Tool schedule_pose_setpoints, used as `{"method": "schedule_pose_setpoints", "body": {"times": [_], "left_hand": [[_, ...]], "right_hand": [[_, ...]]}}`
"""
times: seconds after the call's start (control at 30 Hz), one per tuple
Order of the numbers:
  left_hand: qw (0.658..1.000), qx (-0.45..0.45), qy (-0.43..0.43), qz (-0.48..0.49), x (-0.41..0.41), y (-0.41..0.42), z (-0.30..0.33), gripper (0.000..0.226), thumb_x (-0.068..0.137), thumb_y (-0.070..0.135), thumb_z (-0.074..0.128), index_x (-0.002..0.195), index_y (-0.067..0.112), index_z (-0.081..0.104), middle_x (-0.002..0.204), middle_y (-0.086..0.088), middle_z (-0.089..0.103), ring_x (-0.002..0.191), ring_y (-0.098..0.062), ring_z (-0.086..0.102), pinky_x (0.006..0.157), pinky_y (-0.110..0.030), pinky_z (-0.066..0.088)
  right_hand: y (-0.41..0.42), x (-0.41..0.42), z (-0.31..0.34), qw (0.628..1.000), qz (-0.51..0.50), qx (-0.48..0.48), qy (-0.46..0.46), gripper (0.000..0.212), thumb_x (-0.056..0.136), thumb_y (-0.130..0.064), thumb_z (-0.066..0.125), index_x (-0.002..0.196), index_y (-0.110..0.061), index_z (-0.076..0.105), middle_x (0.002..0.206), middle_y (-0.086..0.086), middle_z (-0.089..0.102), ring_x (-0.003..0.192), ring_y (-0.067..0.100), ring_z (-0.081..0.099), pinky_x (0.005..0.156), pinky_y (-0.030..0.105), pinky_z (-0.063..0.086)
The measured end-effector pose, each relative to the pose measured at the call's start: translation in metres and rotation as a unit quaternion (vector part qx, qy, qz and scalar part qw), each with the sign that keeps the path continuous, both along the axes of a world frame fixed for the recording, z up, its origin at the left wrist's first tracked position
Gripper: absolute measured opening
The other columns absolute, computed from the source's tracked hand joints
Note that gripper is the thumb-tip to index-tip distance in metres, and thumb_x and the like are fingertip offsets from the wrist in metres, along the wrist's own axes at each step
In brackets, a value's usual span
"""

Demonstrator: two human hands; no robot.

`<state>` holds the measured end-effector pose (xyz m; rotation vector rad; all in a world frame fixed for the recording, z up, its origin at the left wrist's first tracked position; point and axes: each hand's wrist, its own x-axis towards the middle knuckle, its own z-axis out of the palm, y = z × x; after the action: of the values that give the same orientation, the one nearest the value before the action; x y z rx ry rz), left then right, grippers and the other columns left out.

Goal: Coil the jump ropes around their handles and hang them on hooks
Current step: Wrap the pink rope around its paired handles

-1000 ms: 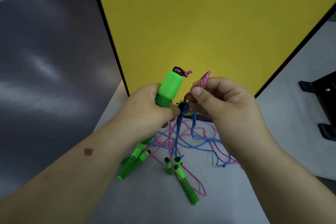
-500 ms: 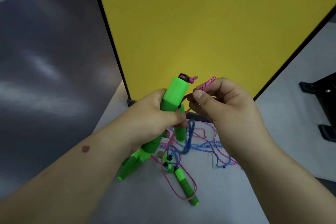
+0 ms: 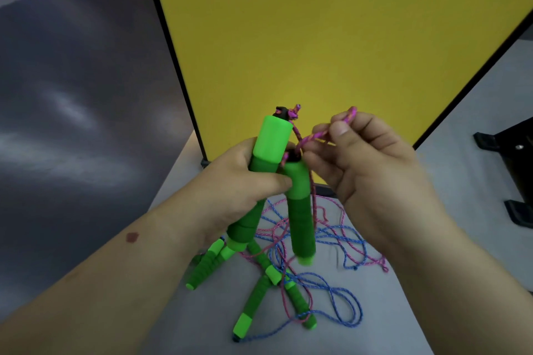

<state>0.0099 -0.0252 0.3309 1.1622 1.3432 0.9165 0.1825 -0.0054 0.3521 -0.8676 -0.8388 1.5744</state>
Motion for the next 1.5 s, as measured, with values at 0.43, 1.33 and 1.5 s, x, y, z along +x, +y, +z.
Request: {"method": "schedule_pose_setpoints", "body": {"times": [0.43,1.33,1.5], "left_hand": [[0.949,-0.13,-0.285,-0.043,0.012,-0.006,0.004,0.03,0.08,0.014,0.069,0.108,0.002,0.076,0.102,-0.023,0.076,0.086,-0.03,0.077,0.082,-0.047,0.063],[0.964,-0.073,-0.246,-0.073,0.01,-0.008,0.009,0.041,0.082,0.004,0.066,0.123,-0.003,0.066,0.112,-0.026,0.069,0.1,-0.037,0.067,0.091,-0.049,0.055],[0.966,-0.138,-0.133,-0.175,-0.001,-0.011,0.013,0.036,0.079,0.002,0.069,0.115,-0.001,0.067,0.101,-0.017,0.076,0.093,-0.033,0.075,0.091,-0.056,0.057]], "right_hand": [[0.008,0.008,0.007,0.984,-0.04,-0.084,0.151,0.007,0.1,-0.009,0.056,0.093,-0.008,0.058,0.103,0.017,0.072,0.097,0.025,0.077,0.086,0.032,0.062],[-0.011,-0.005,-0.005,0.985,0.026,0.053,-0.162,0.019,0.094,-0.027,0.069,0.106,-0.013,0.067,0.08,-0.007,0.068,0.063,0.004,0.061,0.057,0.023,0.047],[-0.003,0.015,-0.004,0.897,-0.009,0.222,-0.381,0.042,0.087,-0.053,0.061,0.126,-0.038,0.059,0.128,-0.016,0.061,0.122,-0.004,0.053,0.089,0.006,0.04]]}}
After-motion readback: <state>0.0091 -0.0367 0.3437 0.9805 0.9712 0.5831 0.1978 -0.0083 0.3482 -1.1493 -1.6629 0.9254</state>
